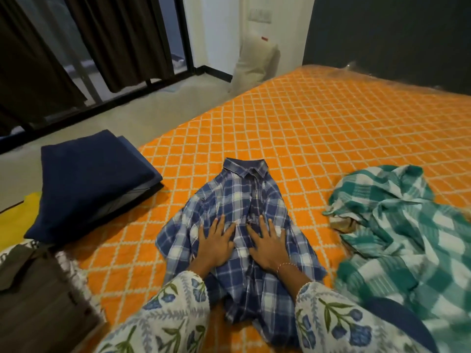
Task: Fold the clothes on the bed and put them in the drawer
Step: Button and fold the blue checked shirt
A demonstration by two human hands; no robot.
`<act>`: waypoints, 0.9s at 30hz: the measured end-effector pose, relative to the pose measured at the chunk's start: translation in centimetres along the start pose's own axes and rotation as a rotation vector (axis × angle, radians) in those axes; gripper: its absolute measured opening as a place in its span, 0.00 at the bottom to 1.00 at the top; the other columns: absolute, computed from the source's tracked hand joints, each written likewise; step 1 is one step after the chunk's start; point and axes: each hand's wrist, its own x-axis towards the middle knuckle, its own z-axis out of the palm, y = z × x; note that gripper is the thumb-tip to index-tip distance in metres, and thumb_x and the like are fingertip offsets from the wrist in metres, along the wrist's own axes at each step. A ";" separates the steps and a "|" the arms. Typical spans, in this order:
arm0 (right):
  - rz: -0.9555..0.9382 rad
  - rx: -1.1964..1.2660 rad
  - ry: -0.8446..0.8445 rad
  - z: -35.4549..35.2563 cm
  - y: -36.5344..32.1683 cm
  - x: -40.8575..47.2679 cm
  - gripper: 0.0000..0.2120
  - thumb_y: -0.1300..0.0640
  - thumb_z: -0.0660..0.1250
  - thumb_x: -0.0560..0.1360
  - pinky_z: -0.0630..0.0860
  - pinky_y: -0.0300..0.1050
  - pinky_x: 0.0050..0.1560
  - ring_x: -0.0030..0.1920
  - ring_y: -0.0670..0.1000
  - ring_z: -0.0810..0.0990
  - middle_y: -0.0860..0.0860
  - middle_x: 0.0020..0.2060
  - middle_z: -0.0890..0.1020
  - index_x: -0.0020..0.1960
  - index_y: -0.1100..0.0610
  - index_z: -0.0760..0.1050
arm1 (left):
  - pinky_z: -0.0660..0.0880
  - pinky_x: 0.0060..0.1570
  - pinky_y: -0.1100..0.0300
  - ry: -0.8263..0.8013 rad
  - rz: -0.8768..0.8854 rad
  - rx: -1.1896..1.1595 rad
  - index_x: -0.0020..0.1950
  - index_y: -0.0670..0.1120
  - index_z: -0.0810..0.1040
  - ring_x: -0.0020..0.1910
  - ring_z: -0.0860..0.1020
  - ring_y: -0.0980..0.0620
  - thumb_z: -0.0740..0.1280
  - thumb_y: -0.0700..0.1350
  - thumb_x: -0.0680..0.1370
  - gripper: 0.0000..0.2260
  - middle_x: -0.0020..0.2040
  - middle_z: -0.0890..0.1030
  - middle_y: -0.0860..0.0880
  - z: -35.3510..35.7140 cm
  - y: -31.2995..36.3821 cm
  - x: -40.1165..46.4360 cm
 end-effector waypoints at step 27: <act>0.173 0.683 0.330 -4.5 -6.4 -0.4 0.12 0.60 0.63 0.79 0.77 0.51 0.53 0.51 0.58 0.80 0.60 0.53 0.82 0.59 0.63 0.79 | 0.72 0.48 0.53 0.367 -0.040 -0.592 0.58 0.39 0.79 0.52 0.76 0.43 0.59 0.38 0.80 0.11 0.53 0.79 0.42 -0.4 1.3 -5.3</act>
